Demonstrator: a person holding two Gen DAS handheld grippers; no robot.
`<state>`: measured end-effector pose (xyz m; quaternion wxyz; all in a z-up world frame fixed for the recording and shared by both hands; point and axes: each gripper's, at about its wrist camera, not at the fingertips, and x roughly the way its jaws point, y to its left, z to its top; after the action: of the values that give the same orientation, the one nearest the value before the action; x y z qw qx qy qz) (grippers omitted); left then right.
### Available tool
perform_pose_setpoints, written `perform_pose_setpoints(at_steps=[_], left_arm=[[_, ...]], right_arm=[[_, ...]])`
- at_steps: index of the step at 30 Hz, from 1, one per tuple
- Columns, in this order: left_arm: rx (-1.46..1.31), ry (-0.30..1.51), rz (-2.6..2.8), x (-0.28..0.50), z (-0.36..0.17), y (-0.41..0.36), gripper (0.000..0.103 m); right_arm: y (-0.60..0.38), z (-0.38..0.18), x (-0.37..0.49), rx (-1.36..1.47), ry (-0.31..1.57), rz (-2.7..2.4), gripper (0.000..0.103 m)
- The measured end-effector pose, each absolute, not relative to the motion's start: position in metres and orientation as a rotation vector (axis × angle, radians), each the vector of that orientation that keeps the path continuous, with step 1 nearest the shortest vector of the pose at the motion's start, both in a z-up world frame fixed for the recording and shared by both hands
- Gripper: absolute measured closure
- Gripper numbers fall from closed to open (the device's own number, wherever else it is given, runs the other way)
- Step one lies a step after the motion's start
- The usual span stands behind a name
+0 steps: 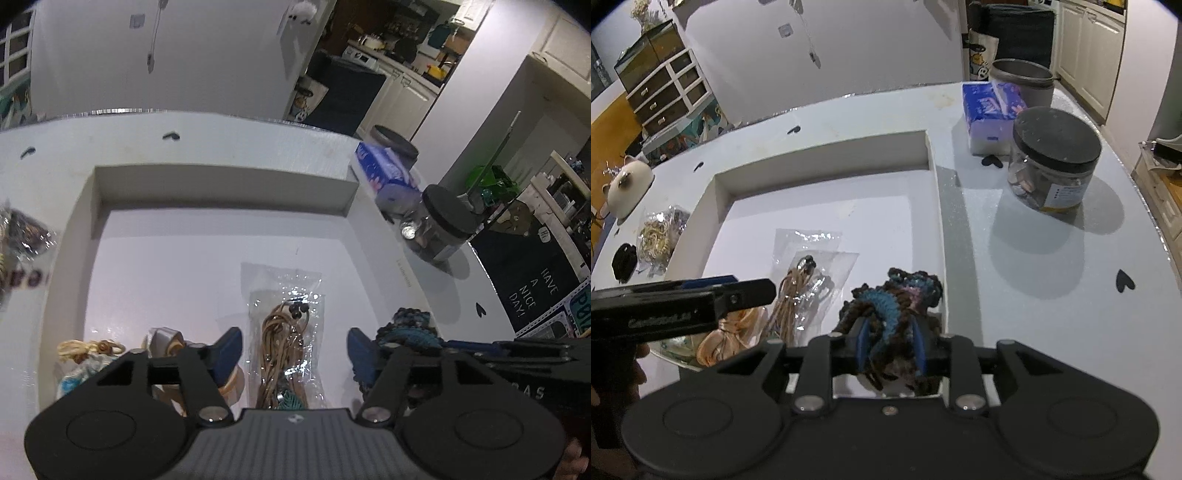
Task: Organize soft objects
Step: 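Lower the cord bag into the tray and open the left gripper while the right releases the scrunchie there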
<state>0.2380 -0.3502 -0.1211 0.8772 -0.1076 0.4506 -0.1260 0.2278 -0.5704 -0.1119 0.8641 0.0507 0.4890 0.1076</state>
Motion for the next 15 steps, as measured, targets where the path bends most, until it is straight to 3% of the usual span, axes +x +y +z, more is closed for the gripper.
perform_pose_setpoints(at_steps=[7,11,15], left_arm=[[-0.190,0.884,-0.249,0.218,-0.104,-0.346,0.007],[-0.177,0.857,-0.218,0.207,-0.095,-0.339,0.000],[-0.176,0.839,-0.192,0.197,-0.089,-0.330,0.000]], right_arm=[[-0.574,-0.087,0.210,0.116,0.946,0.210,0.056],[-0.576,-0.074,0.197,0.110,0.890,0.202,0.040],[-0.576,-0.066,0.184,0.089,0.840,0.190,0.032]])
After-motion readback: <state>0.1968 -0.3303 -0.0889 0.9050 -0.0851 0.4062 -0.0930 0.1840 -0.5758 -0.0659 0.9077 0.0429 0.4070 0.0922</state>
